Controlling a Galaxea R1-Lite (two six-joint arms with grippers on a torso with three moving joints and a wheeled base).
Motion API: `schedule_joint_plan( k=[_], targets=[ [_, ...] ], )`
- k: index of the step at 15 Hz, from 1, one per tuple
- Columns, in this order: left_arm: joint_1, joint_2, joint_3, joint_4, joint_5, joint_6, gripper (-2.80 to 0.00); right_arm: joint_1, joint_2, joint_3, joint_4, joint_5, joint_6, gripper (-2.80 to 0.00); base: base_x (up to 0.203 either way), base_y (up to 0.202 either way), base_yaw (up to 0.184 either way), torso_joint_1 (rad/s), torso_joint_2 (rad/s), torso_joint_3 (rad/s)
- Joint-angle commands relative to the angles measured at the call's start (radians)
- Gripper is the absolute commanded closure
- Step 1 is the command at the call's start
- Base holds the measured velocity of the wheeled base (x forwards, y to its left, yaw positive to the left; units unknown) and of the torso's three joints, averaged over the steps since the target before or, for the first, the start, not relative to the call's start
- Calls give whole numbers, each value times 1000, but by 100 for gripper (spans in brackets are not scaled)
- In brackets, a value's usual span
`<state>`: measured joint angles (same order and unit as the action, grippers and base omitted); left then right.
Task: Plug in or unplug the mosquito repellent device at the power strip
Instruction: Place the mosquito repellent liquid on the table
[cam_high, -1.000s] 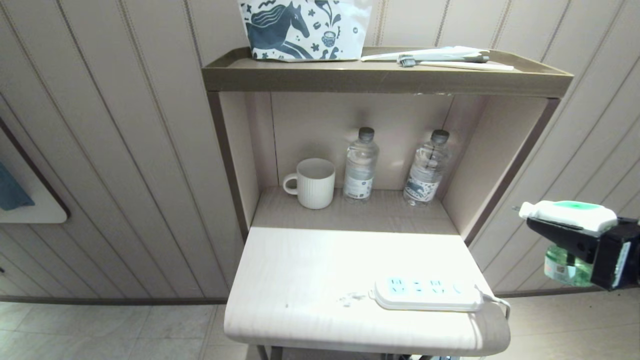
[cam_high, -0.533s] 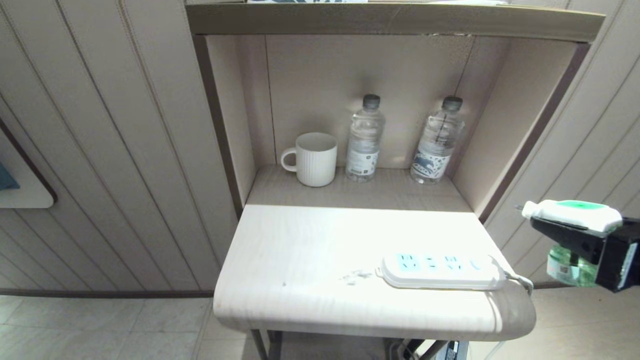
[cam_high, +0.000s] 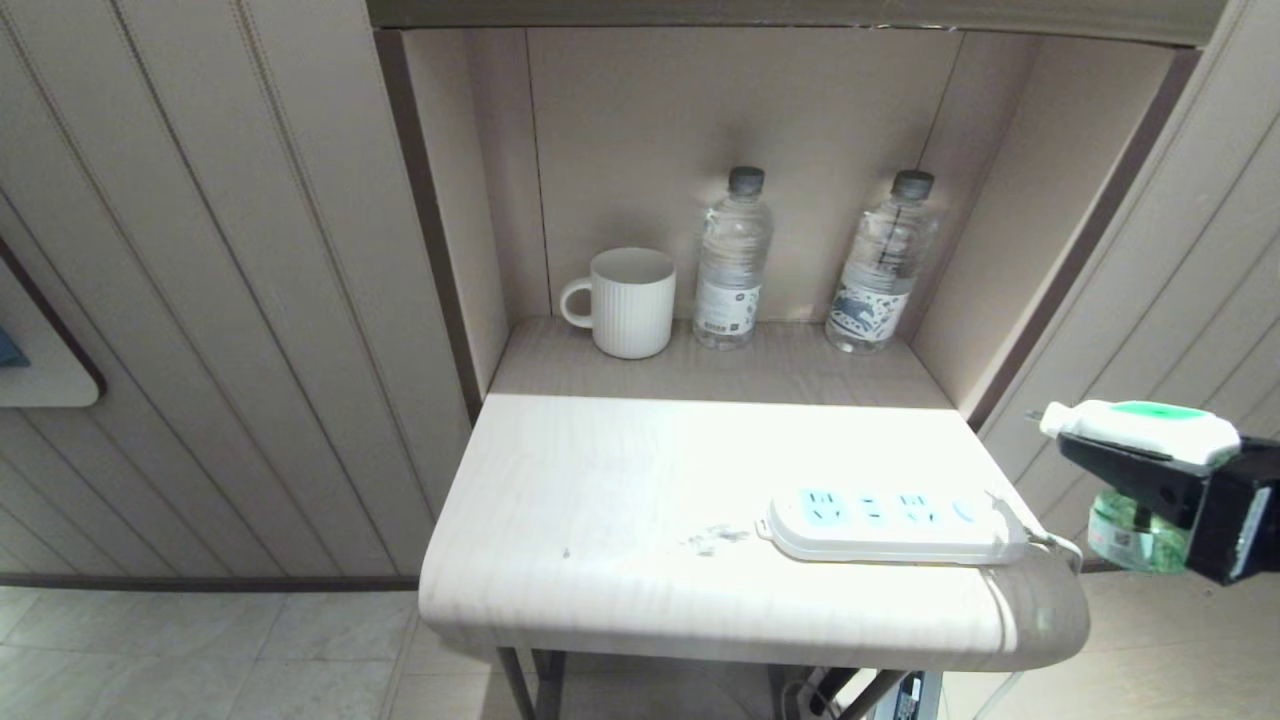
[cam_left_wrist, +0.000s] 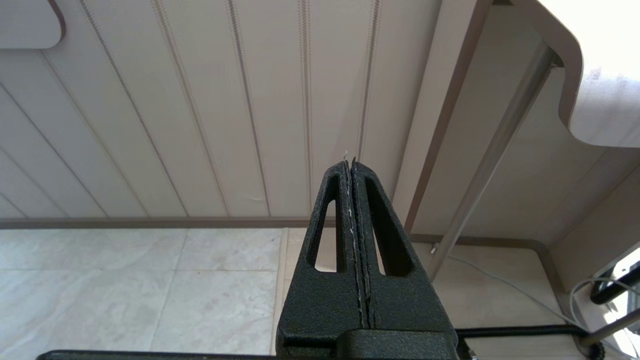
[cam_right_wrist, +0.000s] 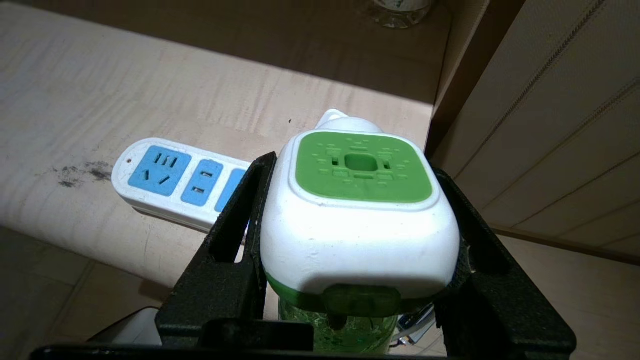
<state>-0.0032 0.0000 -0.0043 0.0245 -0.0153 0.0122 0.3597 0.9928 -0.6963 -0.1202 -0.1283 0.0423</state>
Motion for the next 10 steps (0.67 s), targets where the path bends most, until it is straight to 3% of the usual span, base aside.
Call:
schedule_joint_plan(
  k=[1, 6, 10],
  targets=[
    [-1, 2, 0, 0, 0, 0, 0, -8, 59, 34, -142, -12, 4, 0, 0, 0, 0, 0, 0, 0],
    [0, 2, 0, 0, 0, 0, 0, 7, 286, 133, -613, -249, -18, 0, 0, 0, 0, 0, 0, 0],
    [0, 2, 0, 0, 0, 0, 0, 12, 390, 133, -747, -289, -30, 0, 0, 0, 0, 0, 0, 0]
  ],
)
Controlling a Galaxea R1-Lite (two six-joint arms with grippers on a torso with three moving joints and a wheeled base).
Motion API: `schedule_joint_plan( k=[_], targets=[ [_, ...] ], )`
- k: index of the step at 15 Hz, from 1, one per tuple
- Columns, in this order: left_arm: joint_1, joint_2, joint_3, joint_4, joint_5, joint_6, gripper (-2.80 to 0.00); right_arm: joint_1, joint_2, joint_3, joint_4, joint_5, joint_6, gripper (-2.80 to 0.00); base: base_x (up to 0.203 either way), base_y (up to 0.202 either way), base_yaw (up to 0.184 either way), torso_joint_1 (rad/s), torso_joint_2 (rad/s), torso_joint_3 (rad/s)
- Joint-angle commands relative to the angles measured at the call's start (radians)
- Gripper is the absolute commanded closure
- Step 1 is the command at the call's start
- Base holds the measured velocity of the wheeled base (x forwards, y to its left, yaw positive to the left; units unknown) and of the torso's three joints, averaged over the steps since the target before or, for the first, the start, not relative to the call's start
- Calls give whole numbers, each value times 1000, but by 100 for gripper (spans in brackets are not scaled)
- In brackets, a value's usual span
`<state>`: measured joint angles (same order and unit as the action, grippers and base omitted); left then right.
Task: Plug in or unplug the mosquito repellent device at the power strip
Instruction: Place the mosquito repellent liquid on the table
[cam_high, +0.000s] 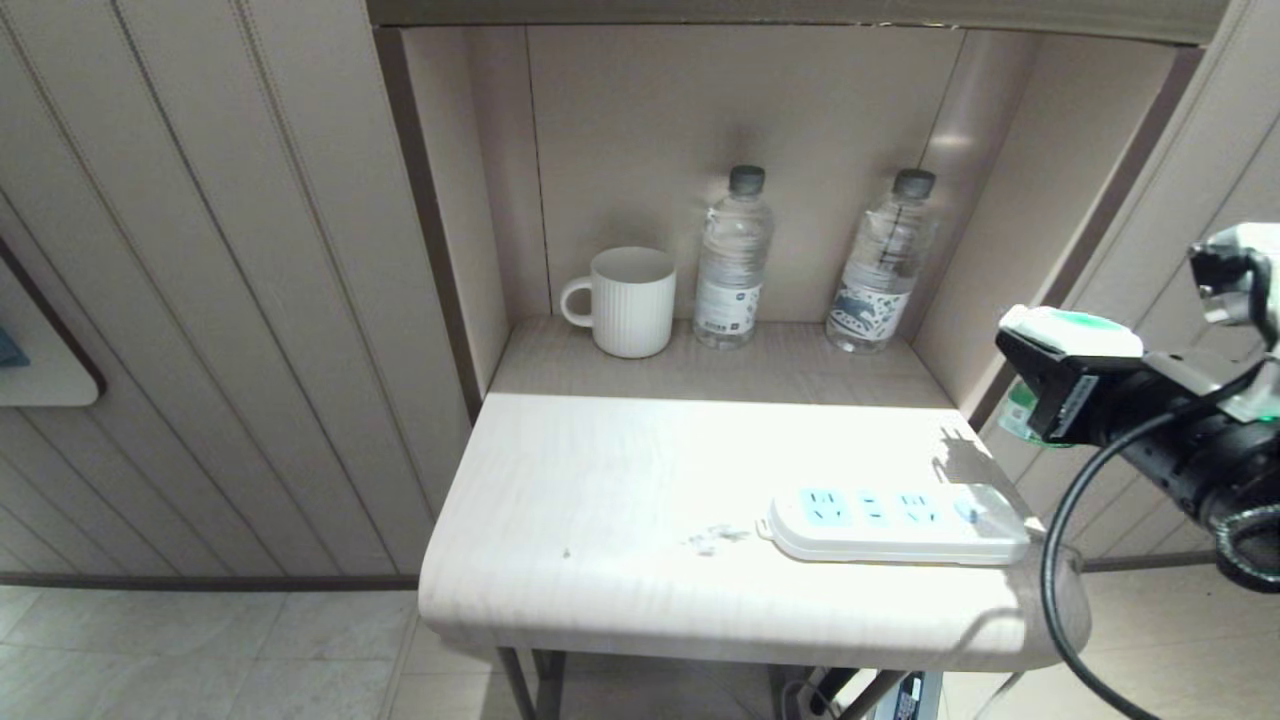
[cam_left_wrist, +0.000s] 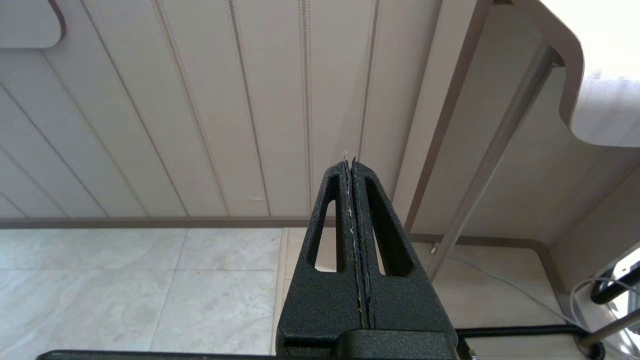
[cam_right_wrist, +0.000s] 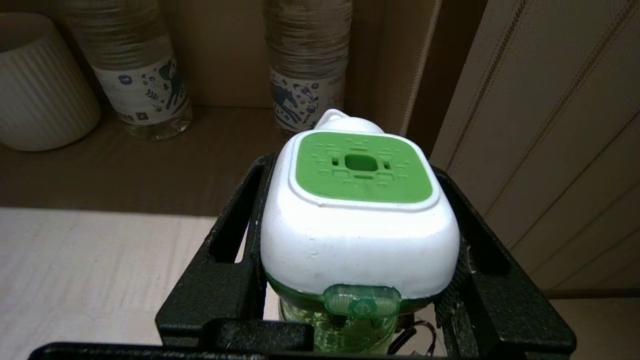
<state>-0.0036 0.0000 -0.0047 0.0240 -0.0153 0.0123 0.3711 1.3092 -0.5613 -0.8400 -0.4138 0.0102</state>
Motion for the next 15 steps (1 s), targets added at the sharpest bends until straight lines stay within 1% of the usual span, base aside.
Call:
schedule_joint_plan(
  k=[1, 4, 6, 8, 10, 13, 15],
  targets=[
    [1, 2, 0, 1, 0, 0, 0, 1, 98, -4, -56, -7, 3, 0, 0, 0, 0, 0, 0, 0],
    [1, 2, 0, 1, 0, 0, 0, 16, 200, -4, -168, -68, 0, 0, 0, 0, 0, 0, 0, 0],
    [1, 2, 0, 1, 0, 0, 0, 50, 255, -11, -255, -102, -6, 0, 0, 0, 0, 0, 0, 0],
    [0, 2, 0, 1, 0, 0, 0, 84, 291, -41, -269, -148, -6, 0, 0, 0, 0, 0, 0, 0],
    [1, 2, 0, 1, 0, 0, 0, 94, 323, -57, -274, -181, -4, 0, 0, 0, 0, 0, 0, 0],
    [-1, 2, 0, 1, 0, 0, 0, 91, 389, -107, -275, -192, 3, 0, 0, 0, 0, 0, 0, 0],
    [1, 2, 0, 1, 0, 0, 0, 89, 417, -134, -319, -200, -9, 0, 0, 0, 0, 0, 0, 0]
  ],
)
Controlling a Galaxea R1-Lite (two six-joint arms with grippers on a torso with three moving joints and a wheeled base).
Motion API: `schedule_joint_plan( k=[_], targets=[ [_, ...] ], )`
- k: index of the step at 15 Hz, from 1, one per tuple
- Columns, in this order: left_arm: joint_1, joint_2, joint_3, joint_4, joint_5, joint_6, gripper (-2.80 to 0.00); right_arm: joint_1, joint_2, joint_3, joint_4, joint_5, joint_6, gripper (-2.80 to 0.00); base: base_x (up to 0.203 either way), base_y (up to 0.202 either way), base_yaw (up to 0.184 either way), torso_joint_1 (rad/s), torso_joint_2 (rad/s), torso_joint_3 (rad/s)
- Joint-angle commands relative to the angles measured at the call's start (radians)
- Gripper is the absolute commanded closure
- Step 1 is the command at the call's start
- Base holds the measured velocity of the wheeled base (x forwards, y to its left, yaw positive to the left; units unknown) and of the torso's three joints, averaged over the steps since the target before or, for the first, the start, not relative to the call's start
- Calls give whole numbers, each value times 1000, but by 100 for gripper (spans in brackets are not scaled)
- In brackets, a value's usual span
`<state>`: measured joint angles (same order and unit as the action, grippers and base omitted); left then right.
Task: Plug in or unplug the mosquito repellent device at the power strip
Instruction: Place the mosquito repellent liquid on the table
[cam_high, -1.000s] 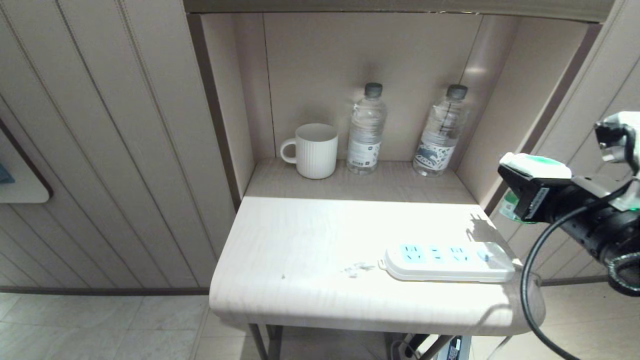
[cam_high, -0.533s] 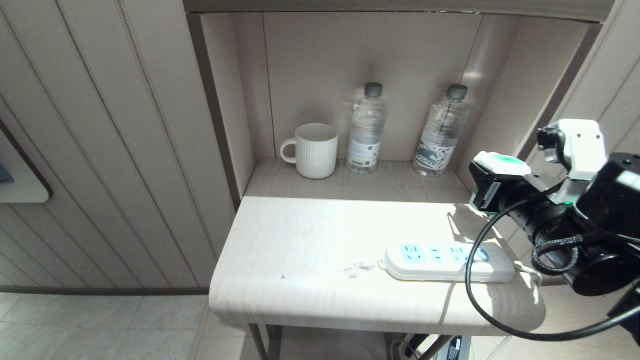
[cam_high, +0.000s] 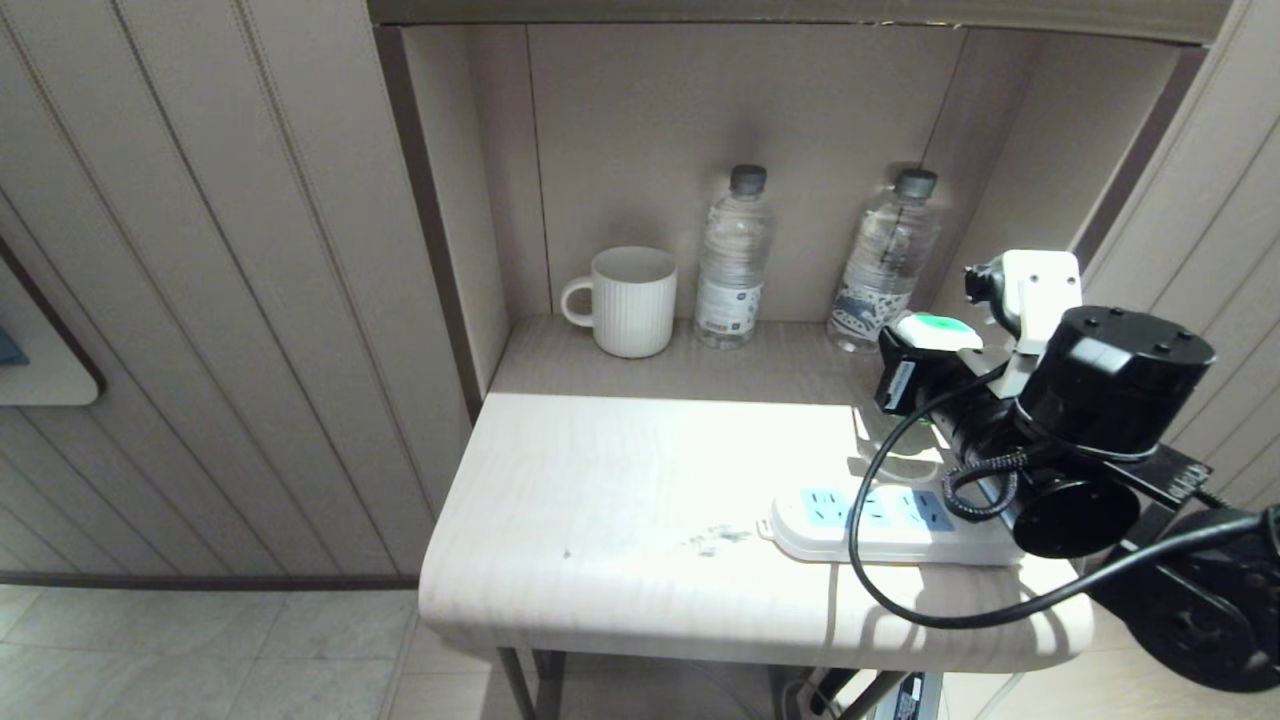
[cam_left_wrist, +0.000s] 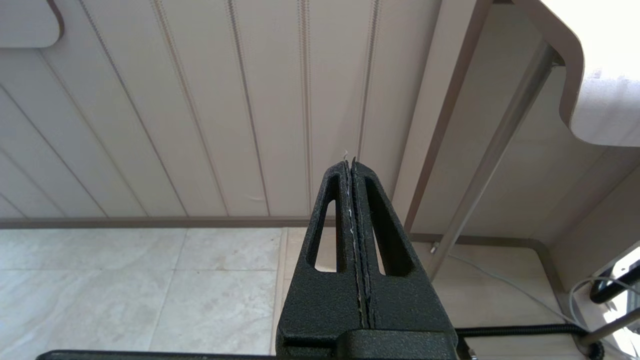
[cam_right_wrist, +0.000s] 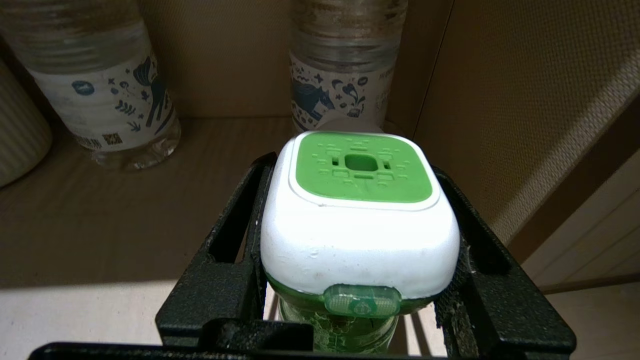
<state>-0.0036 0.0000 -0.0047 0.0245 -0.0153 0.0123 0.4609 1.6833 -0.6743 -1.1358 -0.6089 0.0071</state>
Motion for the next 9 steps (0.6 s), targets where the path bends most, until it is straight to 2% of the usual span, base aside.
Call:
schedule_joint_plan(
  k=[1, 4, 9],
  targets=[
    [0, 2, 0, 0, 0, 0, 0, -4, 66, -49, -36, -8, -14, 0, 0, 0, 0, 0, 0, 0],
    [0, 2, 0, 0, 0, 0, 0, -7, 136, -151, -39, -47, -23, 0, 0, 0, 0, 0, 0, 0],
    [-1, 2, 0, 0, 0, 0, 0, 13, 190, -210, -39, -102, -39, 0, 0, 0, 0, 0, 0, 0]
  ],
)
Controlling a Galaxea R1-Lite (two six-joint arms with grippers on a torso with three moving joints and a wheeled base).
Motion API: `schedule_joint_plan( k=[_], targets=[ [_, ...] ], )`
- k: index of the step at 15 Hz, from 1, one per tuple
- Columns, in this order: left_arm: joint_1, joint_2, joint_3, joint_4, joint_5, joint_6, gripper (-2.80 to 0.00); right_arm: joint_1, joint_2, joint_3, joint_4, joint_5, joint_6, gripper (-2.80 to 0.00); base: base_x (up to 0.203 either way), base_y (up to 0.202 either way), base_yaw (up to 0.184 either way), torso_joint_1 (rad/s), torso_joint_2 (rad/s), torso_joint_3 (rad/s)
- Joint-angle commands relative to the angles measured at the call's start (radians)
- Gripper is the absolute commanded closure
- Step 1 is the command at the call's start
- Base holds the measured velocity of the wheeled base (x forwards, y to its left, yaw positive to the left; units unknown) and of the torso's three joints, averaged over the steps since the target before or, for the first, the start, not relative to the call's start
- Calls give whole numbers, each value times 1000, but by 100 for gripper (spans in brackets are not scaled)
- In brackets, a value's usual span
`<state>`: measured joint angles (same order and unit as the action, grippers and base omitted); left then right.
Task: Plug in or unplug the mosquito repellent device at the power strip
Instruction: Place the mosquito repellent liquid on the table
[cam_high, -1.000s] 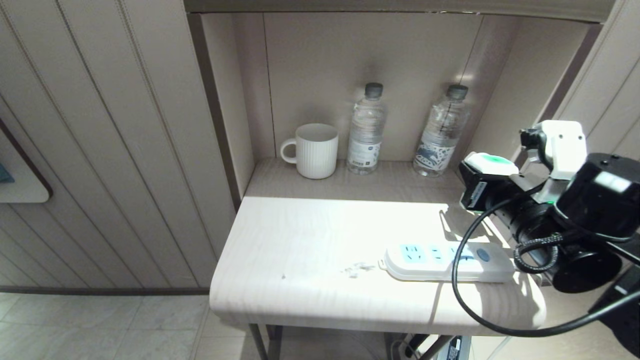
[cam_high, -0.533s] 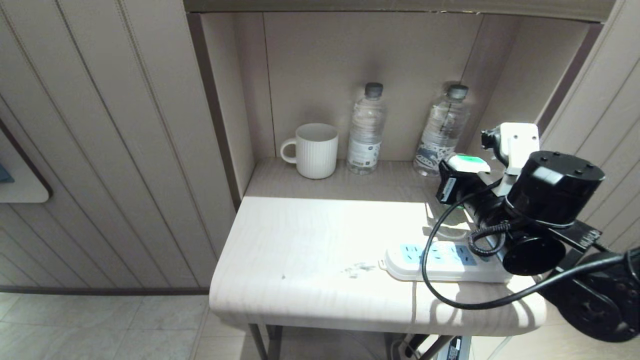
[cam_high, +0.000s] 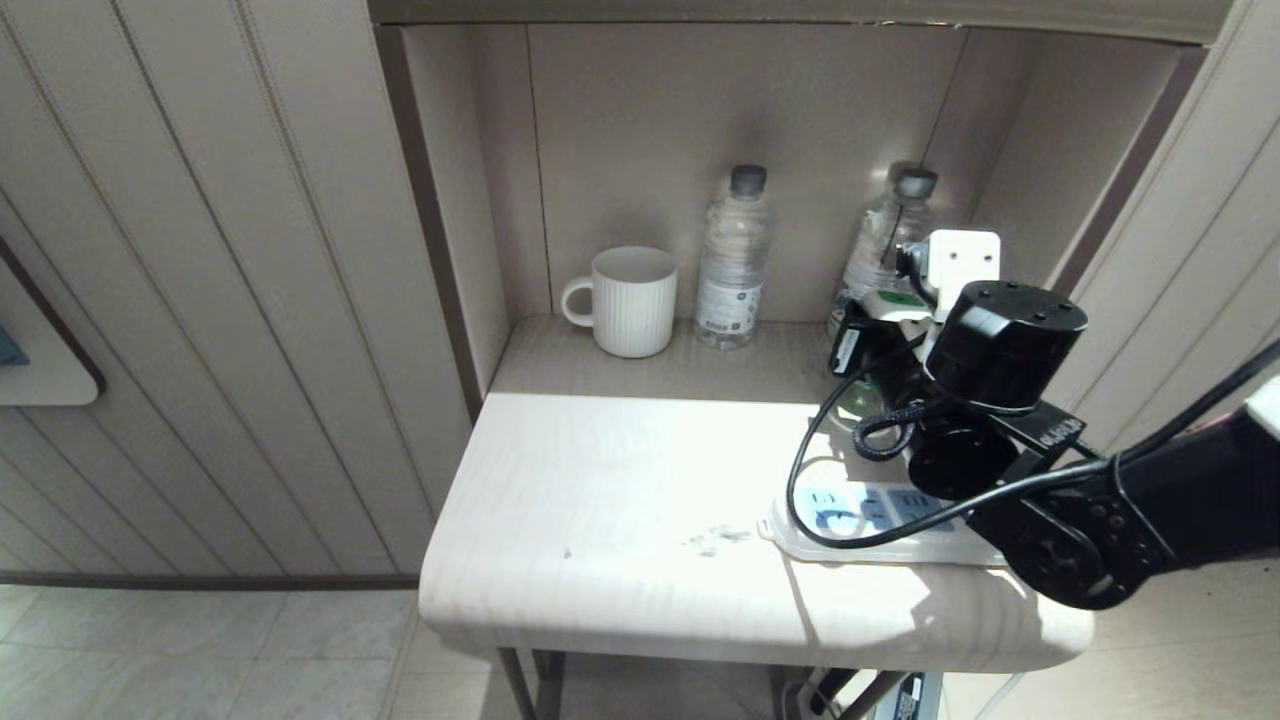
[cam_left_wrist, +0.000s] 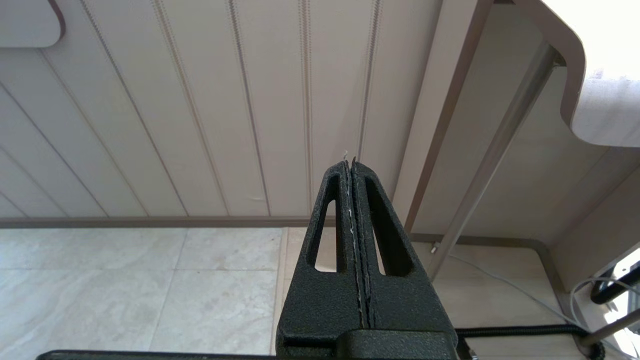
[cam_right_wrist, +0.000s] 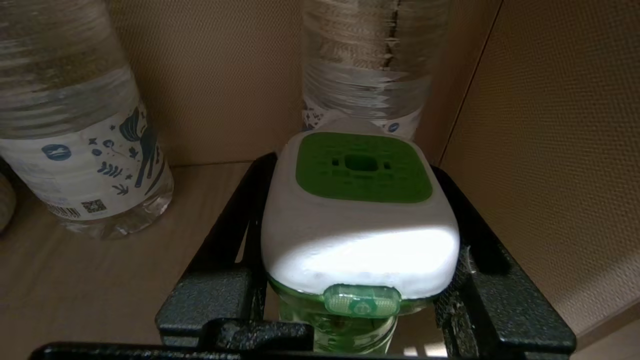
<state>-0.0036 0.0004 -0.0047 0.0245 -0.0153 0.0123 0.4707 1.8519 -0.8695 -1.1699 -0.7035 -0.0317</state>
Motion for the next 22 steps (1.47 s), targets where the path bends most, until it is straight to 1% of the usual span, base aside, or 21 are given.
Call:
schedule_joint_plan(
  k=[1, 9, 15, 19, 20, 22],
  targets=[
    [0, 2, 0, 0, 0, 0, 0, 4, 24, -22, -5, -16, -1, 0, 0, 0, 0, 0, 0, 0],
    [0, 1, 0, 0, 0, 0, 0, 4, 104, -25, -18, -35, 4, 0, 0, 0, 0, 0, 0, 0],
    [-1, 2, 0, 0, 0, 0, 0, 2, 101, -33, -33, -44, -1, 0, 0, 0, 0, 0, 0, 0],
    [1, 1, 0, 0, 0, 0, 0, 3, 93, -45, -34, -70, -4, 0, 0, 0, 0, 0, 0, 0],
    [1, 1, 2, 0, 0, 0, 0, 2, 89, -46, -34, -70, -6, -280, 0, 0, 0, 0, 0, 0],
    [1, 1, 0, 0, 0, 0, 0, -6, 81, -43, -36, -70, -10, -280, 0, 0, 0, 0, 0, 0]
  ],
)
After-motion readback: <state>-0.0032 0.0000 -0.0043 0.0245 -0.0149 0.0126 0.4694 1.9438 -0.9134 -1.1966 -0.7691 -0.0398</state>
